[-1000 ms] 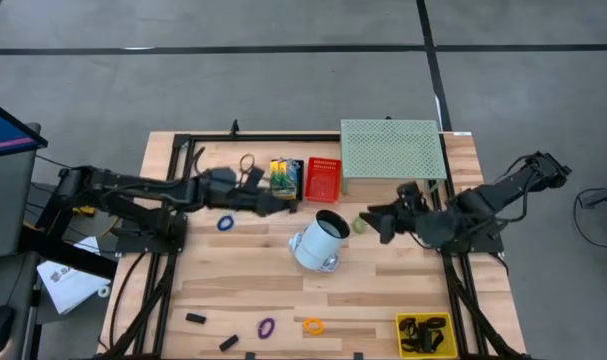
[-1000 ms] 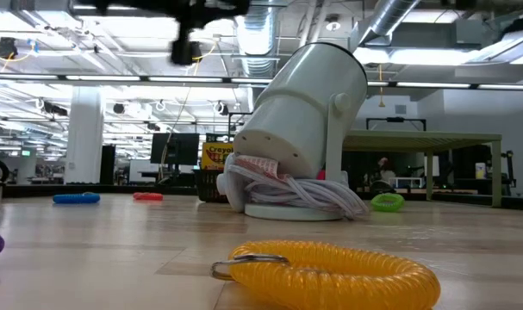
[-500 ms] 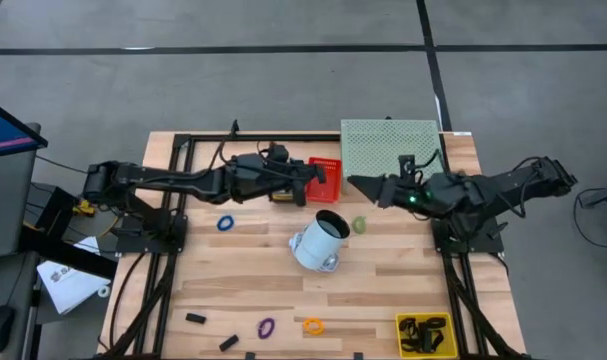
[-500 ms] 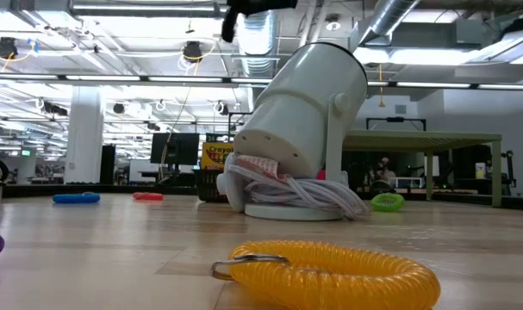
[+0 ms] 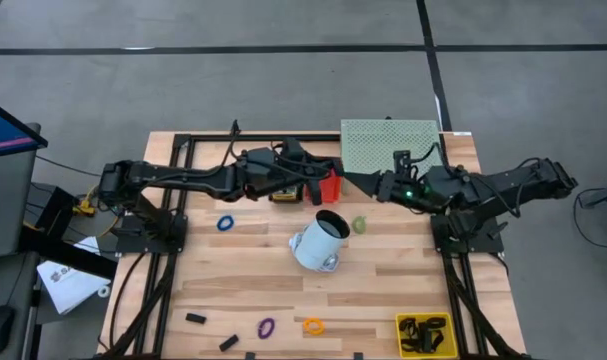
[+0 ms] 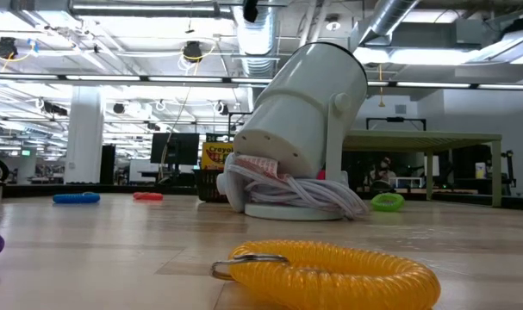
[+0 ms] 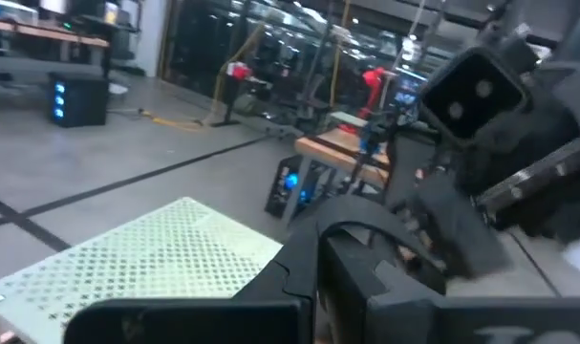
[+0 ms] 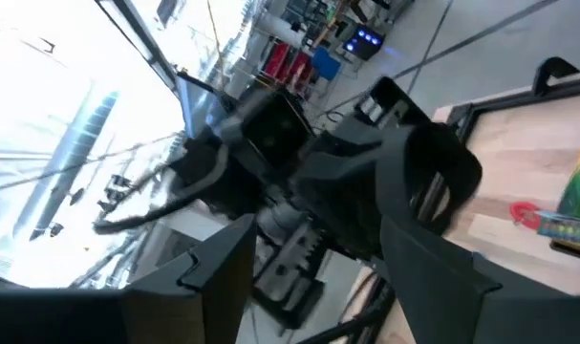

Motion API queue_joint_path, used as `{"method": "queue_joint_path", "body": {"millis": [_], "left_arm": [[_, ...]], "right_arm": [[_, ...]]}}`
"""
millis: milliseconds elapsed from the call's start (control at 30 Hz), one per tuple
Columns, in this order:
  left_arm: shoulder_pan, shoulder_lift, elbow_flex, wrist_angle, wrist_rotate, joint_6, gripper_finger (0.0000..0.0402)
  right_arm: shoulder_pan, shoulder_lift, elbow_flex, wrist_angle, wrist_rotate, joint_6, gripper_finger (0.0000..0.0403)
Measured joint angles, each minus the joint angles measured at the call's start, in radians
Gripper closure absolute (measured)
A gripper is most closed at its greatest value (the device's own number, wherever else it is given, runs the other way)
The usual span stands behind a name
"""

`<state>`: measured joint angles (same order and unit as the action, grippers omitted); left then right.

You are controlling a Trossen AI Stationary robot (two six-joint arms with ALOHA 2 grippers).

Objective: Pick & Place Office Desk Supplies
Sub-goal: Put the black rubber band into the yellow bin

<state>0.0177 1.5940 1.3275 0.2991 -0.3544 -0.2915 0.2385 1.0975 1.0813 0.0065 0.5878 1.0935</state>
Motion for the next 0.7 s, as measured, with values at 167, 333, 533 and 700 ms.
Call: {"method": "queue_joint_path", "body": {"millis": [167, 333, 533, 700], "left_arm": [[0.000, 0.009, 0.022, 0.001, 0.011, 0.000, 0.0401], [0.000, 0.000, 0.023, 0.000, 0.011, 0.008, 0.0401], [0.010, 0.000, 0.023, 0.020, 0.010, 0.009, 0.0401], [0.010, 0.000, 0.023, 0.024, 0.017, 0.003, 0.0401]], "right_arm": [[-0.013, 0.021, 0.000, -0.021, -0.019, 0.024, 0.0182], [-0.013, 0.020, 0.000, -0.028, -0.020, 0.026, 0.0182], [-0.013, 0.020, 0.000, -0.033, -0.035, 0.032, 0.0182], [-0.012, 0.020, 0.000, -0.033, -0.037, 0.033, 0.0182]]}}
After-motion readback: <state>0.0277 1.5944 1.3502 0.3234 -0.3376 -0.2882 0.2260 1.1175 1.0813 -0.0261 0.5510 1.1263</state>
